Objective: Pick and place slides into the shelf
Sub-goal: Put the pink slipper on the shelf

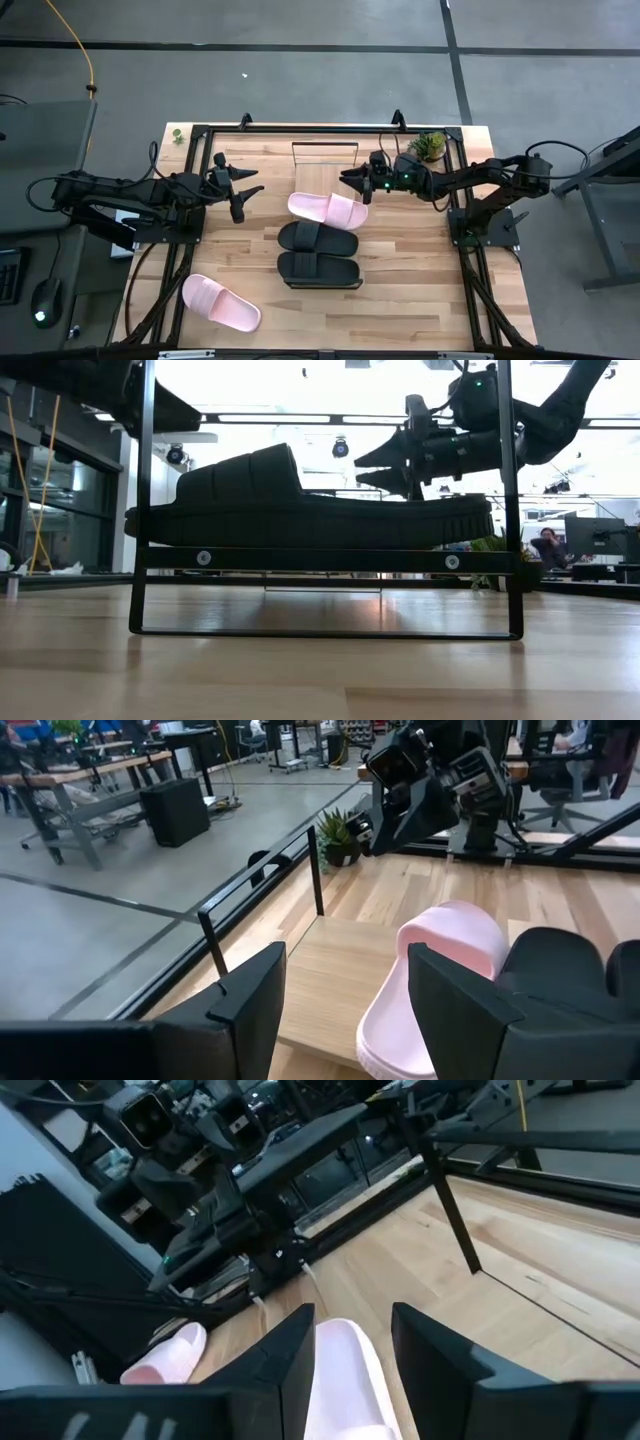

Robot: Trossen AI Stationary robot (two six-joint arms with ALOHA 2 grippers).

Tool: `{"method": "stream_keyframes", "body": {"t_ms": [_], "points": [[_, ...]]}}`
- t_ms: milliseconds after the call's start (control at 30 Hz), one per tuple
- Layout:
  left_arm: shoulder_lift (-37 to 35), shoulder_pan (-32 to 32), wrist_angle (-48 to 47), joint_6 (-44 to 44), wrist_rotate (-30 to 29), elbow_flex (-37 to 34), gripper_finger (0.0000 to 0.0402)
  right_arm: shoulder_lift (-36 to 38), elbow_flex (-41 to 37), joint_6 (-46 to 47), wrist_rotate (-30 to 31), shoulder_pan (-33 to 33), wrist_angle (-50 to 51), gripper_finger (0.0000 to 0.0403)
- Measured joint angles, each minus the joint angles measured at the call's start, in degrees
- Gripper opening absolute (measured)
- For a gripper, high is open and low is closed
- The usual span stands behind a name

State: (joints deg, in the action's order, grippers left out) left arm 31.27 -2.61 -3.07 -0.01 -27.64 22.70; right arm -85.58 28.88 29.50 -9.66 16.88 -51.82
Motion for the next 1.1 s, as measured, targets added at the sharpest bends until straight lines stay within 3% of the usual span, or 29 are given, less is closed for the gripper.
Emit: {"method": "stream_keyframes", "body": {"t_ms": [133, 433, 667, 833, 1100], "points": [[0.0, 0.0, -0.7, -2.0, 0.7, 0.4, 0.0193, 0.0, 0.0, 0.2, -0.3, 0.0, 0.2, 0.0126], [-0.1, 0.0, -12.1, -7.5, 10.9, 5.0, 0.0193, 0.0, 0.0, 3.5, -1.2, -0.1, -1.3, 0.0126], [-0.1, 0.0, -18.6, -11.2, 11.6, 7.2, 0.0193, 0.0, 0.0, 3.6, -9.9, -0.9, -10.3, 0.0126], [-1.9, 0.0, -23.2, -14.9, 11.9, 7.8, 0.0193, 0.0, 0.0, 2.5, -10.5, -3.4, -12.8, 0.0126], [-6.7, 0.0, -28.2, -19.9, 18.3, 7.8, 0.0193, 0.0, 0.0, 1.7, -10.4, -6.6, -14.2, 0.0126]]}}
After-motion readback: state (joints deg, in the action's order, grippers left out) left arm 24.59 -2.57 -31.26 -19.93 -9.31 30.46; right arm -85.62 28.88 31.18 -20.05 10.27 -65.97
